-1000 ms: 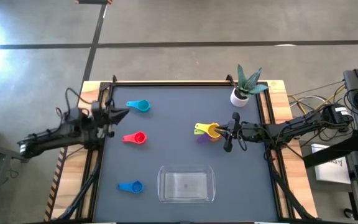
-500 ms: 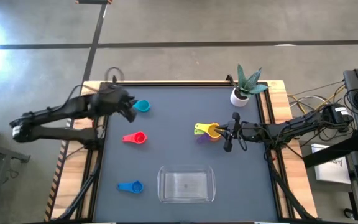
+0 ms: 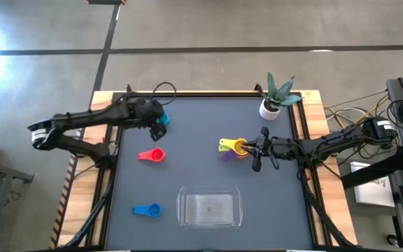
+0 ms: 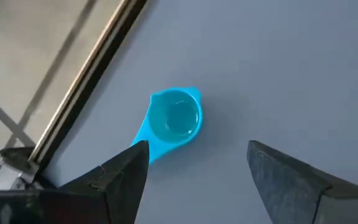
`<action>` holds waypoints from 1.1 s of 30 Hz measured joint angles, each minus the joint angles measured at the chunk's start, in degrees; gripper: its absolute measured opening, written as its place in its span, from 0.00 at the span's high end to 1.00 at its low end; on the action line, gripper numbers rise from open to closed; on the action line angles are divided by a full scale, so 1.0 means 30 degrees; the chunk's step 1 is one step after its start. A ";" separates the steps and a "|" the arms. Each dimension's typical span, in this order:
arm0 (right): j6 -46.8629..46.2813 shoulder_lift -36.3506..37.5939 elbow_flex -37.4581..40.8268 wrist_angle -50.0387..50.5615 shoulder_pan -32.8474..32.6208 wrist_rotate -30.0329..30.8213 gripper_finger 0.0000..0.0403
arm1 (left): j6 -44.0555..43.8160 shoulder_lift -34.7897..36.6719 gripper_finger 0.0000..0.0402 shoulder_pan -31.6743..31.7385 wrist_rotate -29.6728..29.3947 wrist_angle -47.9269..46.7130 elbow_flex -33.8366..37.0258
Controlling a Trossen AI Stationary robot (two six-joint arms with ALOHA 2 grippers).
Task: Nest measuring cups in basket
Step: Stack the light blue measuring cup on top of the yellow measuring cup
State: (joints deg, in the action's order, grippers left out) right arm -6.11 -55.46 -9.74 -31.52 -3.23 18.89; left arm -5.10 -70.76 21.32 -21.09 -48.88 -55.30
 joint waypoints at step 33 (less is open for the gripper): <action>0.0568 -0.0007 -0.0423 -0.0157 -0.0077 -0.0839 0.85 | 0.2314 -0.8914 0.97 0.4434 0.2767 0.1088 -0.1897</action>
State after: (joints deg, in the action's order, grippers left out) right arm -4.40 -55.48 -11.00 -31.99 -3.46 16.37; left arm 1.85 -97.51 34.62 -12.79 -45.61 -60.99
